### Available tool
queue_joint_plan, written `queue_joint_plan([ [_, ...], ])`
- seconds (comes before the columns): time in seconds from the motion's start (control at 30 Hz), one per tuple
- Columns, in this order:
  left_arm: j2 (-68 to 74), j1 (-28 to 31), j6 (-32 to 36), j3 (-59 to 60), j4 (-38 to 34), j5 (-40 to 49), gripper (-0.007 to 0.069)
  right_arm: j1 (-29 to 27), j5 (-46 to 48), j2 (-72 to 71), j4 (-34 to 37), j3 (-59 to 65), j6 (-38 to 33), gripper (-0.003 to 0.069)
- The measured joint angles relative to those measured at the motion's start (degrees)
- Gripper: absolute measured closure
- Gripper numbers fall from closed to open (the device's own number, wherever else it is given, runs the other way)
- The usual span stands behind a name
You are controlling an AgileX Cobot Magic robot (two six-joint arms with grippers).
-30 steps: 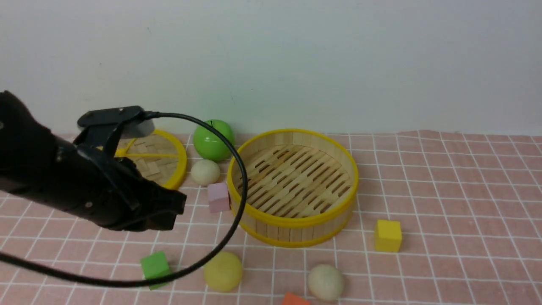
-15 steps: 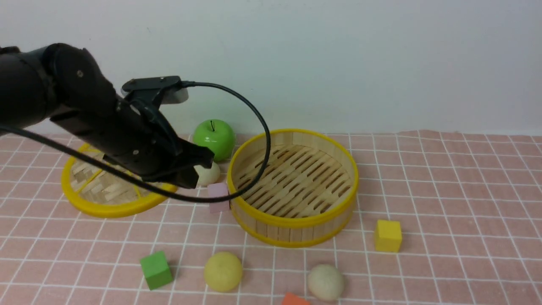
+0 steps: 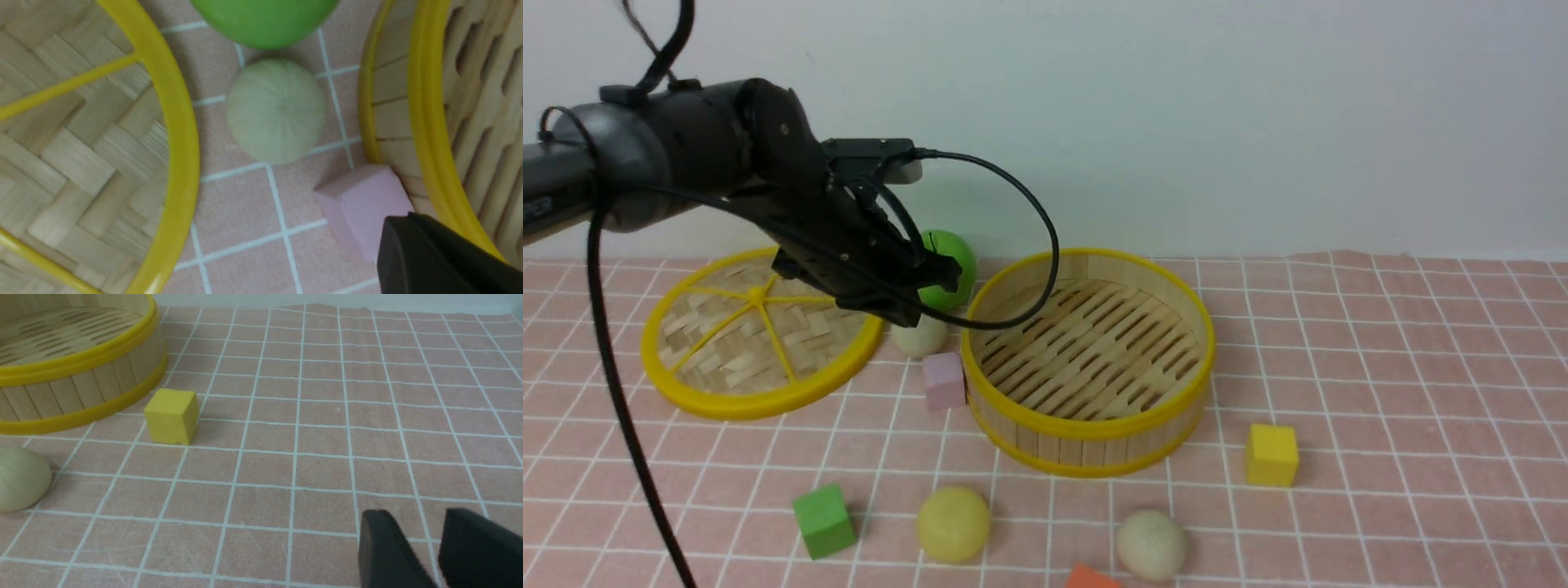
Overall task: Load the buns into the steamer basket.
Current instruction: Use the left arm to grab a steamed stuffed bun
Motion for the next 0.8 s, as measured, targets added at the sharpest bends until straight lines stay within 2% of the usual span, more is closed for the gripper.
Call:
queue_joint_plan([
  [0.1,3.59,0.00,-0.70,-3.19,2.37,0.00,0.0627,0.00,0.00,0.00,0.00,0.00,0.00,0.0419],
  [0.27,7.27,0.00,-0.82,-6.42,5.23,-0.24,0.0537,0.00,0.00,0.00,-0.02,0.00,0.00,0.0419],
  [0.33,8.22,0.00,-1.42,-7.23,6.40,-1.83,0.0452,0.00,0.00,0.00,-0.02,0.00,0.00,0.0419],
  [0.37,8.22,0.00,-1.42,-7.29,6.40,-1.99,0.0446,0.00,0.00,0.00,-0.02,0.00,0.00,0.0419],
  [0.47,8.33,0.00,-2.09,-7.35,6.71,-4.16,0.0363,0.00,0.00,0.00,-0.02,0.00,0.00,0.0419],
  [0.8,9.93,0.00,-2.19,-7.41,7.60,-6.29,0.0336,0.00,0.00,0.00,-0.02,0.00,0.00,0.0419],
])
